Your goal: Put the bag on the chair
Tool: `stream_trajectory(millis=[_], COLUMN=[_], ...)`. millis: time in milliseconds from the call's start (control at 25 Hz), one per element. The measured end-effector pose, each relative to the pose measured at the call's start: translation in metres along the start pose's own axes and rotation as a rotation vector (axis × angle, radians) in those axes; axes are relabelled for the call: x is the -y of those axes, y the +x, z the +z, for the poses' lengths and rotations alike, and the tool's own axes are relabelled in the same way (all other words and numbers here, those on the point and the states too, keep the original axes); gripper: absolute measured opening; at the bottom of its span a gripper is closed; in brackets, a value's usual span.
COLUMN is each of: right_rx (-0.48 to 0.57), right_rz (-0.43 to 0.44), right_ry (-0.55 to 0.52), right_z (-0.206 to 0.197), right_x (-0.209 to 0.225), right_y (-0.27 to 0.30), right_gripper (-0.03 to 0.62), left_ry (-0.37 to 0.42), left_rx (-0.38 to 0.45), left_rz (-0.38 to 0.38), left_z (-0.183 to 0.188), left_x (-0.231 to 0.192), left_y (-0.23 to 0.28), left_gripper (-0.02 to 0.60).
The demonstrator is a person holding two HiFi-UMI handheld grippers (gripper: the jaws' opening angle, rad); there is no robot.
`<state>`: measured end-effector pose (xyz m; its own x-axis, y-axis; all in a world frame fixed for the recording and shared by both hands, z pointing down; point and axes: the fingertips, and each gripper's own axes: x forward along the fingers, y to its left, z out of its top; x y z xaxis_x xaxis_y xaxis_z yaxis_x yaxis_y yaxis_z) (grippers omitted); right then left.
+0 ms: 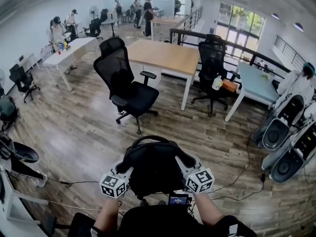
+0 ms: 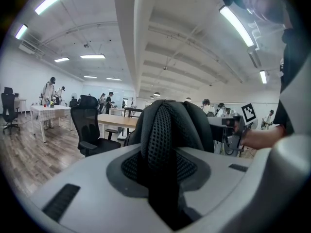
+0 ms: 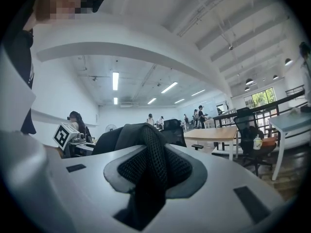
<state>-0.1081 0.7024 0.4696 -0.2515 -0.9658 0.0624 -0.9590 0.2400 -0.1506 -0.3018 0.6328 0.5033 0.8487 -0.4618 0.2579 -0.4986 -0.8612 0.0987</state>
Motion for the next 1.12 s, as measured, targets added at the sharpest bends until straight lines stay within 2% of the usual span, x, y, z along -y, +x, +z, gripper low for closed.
stream_trajectory(millis=[440,1120], right_rx=[0.020,0.017], right_rz=[0.032,0.018], right_ry=[-0.005,0.019], right_z=[0.010,0.019], right_x=[0.017,0.069], right_y=[-0.019,-0.003], right_gripper=[0.115,0.117], left_ry=[-0.006,-0.014], left_rx=[0.011,-0.003], left_rz=[0.025,-0.009], left_z=[0.006,0.021], left_x=[0.028,0.023], left_y=[0.005,0.061], left_gripper=[0.115,0.115])
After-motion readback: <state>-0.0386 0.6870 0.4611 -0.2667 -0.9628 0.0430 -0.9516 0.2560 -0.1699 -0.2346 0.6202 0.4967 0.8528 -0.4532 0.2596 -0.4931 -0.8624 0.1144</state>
